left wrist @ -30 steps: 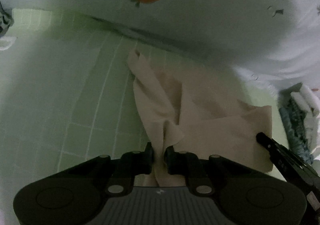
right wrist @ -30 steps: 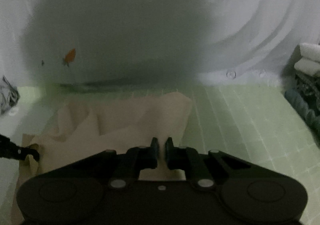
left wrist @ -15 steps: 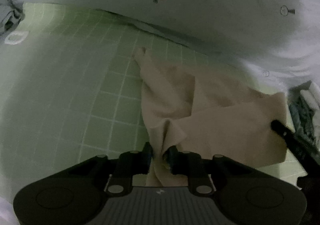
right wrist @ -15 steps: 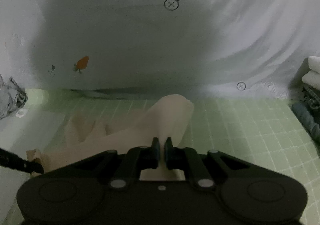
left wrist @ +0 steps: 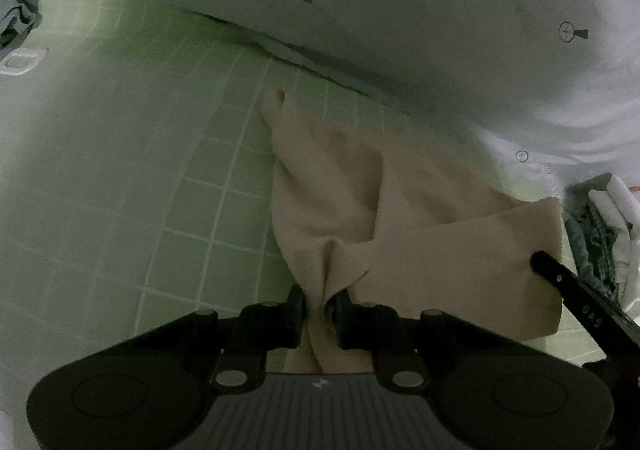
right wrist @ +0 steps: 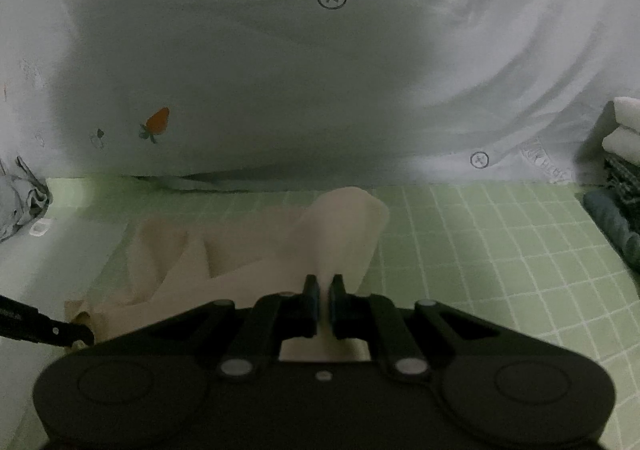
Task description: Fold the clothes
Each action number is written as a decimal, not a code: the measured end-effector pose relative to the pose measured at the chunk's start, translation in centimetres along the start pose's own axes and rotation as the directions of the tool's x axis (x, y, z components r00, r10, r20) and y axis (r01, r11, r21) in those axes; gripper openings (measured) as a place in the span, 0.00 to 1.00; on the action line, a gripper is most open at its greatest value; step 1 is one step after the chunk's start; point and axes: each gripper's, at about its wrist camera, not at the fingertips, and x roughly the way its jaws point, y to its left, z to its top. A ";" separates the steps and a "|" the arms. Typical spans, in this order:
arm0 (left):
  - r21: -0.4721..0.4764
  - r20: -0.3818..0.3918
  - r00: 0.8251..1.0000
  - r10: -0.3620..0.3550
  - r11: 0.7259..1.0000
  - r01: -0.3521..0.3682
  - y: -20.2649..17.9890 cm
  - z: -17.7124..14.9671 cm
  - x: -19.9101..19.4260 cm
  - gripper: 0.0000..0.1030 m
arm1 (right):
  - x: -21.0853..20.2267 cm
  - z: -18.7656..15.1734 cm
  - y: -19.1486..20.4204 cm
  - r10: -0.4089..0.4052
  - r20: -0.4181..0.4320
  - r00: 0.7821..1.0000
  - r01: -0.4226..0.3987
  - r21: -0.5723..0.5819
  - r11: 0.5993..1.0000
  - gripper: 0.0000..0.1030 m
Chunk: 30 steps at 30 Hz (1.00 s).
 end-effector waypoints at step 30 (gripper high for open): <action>-0.241 0.351 0.898 0.266 0.952 -0.187 11.0 6.1 -10.9 0.09 | 3.7 6.7 10.4 0.297 0.059 0.953 -0.295 -0.031 0.955 0.31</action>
